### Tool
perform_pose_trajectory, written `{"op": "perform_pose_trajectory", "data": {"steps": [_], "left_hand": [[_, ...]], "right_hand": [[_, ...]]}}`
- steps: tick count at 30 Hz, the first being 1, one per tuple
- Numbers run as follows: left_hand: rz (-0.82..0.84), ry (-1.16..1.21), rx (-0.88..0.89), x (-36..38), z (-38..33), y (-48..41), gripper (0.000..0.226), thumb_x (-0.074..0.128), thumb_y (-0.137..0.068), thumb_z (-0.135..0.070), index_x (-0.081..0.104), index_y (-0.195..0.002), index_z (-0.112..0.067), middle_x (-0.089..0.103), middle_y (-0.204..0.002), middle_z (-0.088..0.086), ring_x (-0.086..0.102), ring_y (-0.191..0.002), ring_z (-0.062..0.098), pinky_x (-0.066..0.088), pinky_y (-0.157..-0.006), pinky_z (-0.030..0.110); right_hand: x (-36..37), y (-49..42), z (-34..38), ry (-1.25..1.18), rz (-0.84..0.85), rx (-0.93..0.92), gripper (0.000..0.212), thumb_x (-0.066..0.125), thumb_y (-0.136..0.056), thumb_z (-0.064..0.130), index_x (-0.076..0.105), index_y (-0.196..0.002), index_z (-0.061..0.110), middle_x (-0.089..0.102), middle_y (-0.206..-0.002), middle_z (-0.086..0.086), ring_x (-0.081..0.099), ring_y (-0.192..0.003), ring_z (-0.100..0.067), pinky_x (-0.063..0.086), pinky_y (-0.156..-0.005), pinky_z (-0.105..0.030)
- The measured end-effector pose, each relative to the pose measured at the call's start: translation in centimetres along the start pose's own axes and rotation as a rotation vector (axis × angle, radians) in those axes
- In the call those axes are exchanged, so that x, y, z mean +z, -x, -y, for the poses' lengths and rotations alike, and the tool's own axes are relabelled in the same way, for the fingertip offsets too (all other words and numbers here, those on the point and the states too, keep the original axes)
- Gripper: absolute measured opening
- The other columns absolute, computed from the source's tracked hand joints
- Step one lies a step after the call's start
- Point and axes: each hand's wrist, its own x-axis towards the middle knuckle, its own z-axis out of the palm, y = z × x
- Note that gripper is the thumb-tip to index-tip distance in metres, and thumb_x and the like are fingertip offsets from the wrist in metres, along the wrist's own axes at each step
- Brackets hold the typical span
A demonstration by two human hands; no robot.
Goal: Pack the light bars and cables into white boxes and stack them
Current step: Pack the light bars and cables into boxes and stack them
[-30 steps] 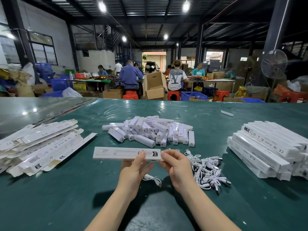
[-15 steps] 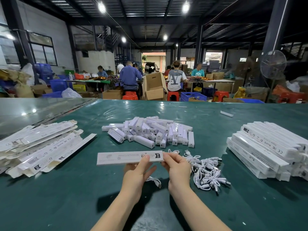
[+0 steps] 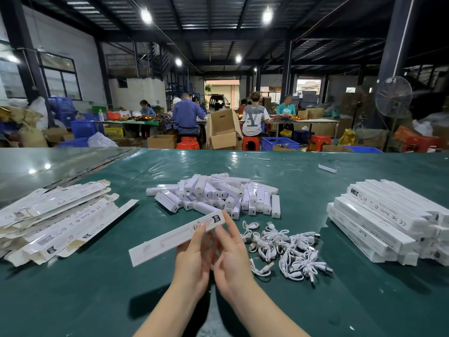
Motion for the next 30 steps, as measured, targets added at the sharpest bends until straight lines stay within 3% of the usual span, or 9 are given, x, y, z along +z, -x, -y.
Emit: {"op": "perform_pose_trajectory", "data": {"steps": [2,4,8,11,15,19,22,26,30], "left_hand": [[-0.007,-0.122,-0.053,0.1,-0.2,-0.3,0.011,0.056,-0.088,-0.016,0.06,-0.098,-0.013,0.069,-0.074,-0.001,0.064,-0.064,0.01,0.05,-0.062,0.023],[-0.031,-0.159,-0.115,0.0,-0.9,-0.5,0.01,0.054,-0.09,-0.026,0.058,-0.087,-0.018,0.058,-0.07,-0.001,0.052,-0.064,0.011,0.04,-0.061,0.024],[-0.059,-0.111,-0.089,-0.4,-2.2,-1.0,0.012,0.051,-0.093,-0.019,0.054,-0.083,-0.013,0.054,-0.073,0.005,0.054,-0.062,0.016,0.051,-0.046,0.02],[0.007,-0.144,-0.102,-0.5,-1.5,-0.7,0.009,0.051,-0.093,-0.016,0.056,-0.09,-0.01,0.061,-0.065,0.007,0.062,-0.049,0.011,0.052,-0.045,0.019],[0.119,-0.218,-0.161,-0.1,-1.5,-0.5,0.032,0.044,-0.094,-0.038,0.06,-0.091,-0.01,0.068,-0.066,0.003,0.063,-0.055,0.011,0.051,-0.052,0.021],[0.08,-0.272,-0.265,-0.5,-1.9,-0.6,0.042,0.038,-0.094,-0.049,0.053,-0.09,-0.01,0.057,-0.083,0.007,0.055,-0.072,0.02,0.043,-0.063,0.032],[0.094,-0.312,-0.305,-0.6,-1.7,-0.5,0.043,0.037,-0.094,-0.048,0.055,-0.091,-0.008,0.056,-0.085,0.009,0.054,-0.074,0.021,0.044,-0.065,0.033],[0.107,-0.319,-0.329,-0.6,-1.7,-0.4,0.043,0.039,-0.094,-0.046,0.055,-0.091,-0.007,0.056,-0.084,0.01,0.054,-0.073,0.022,0.045,-0.065,0.034],[0.118,-0.305,-0.348,-0.7,-1.8,-0.4,0.037,0.043,-0.093,-0.041,0.056,-0.091,-0.007,0.057,-0.08,0.01,0.055,-0.07,0.022,0.047,-0.063,0.034]], "right_hand": [[-0.2,-0.2,0.2,0.188,-0.084,-0.101,0.033,0.052,-0.087,-0.007,0.059,-0.105,0.02,0.07,-0.084,-0.003,0.067,-0.07,-0.009,0.053,-0.064,-0.019],[-0.6,-0.8,1.3,0.347,-0.219,-0.232,0.025,0.057,-0.086,-0.004,0.058,-0.099,0.018,0.066,-0.079,0.0,0.062,-0.069,-0.009,0.049,-0.064,-0.02],[-1.6,-1.8,4.1,0.276,-0.378,-0.292,0.019,0.058,-0.086,0.002,0.05,-0.087,0.019,0.057,-0.07,0.001,0.051,-0.058,-0.01,0.042,-0.054,-0.022],[-1.5,-1.3,3.4,0.025,-0.204,-0.042,0.017,0.059,-0.085,0.0,0.053,-0.09,0.015,0.062,-0.055,0.001,0.051,-0.04,-0.007,0.044,-0.039,-0.018],[-1.3,-1.4,3.0,0.166,0.043,0.041,0.006,0.052,-0.088,-0.001,0.055,-0.088,0.005,0.065,-0.059,-0.005,0.057,-0.042,-0.009,0.048,-0.041,-0.018],[-2.2,-2.7,7.5,0.203,-0.305,-0.239,0.011,0.056,-0.089,0.01,0.052,-0.089,-0.001,0.064,-0.07,-0.008,0.062,-0.046,-0.01,0.053,-0.046,-0.019],[-3.1,-3.8,12.4,0.052,-0.535,-0.415,0.014,0.058,-0.09,0.014,0.053,-0.09,0.001,0.061,-0.073,-0.007,0.061,-0.043,-0.007,0.056,-0.05,-0.021],[-3.9,-4.6,17.6,-0.255,-0.631,-0.582,0.018,0.053,-0.093,0.008,0.046,-0.077,0.005,0.055,-0.068,-0.007,0.057,-0.046,-0.009,0.055,-0.054,-0.021],[-5.9,-5.4,19.4,-0.121,-0.698,-0.566,0.023,0.052,-0.089,-0.003,0.044,-0.068,0.005,0.052,-0.068,-0.008,0.053,-0.053,-0.013,0.053,-0.053,-0.019]]}}
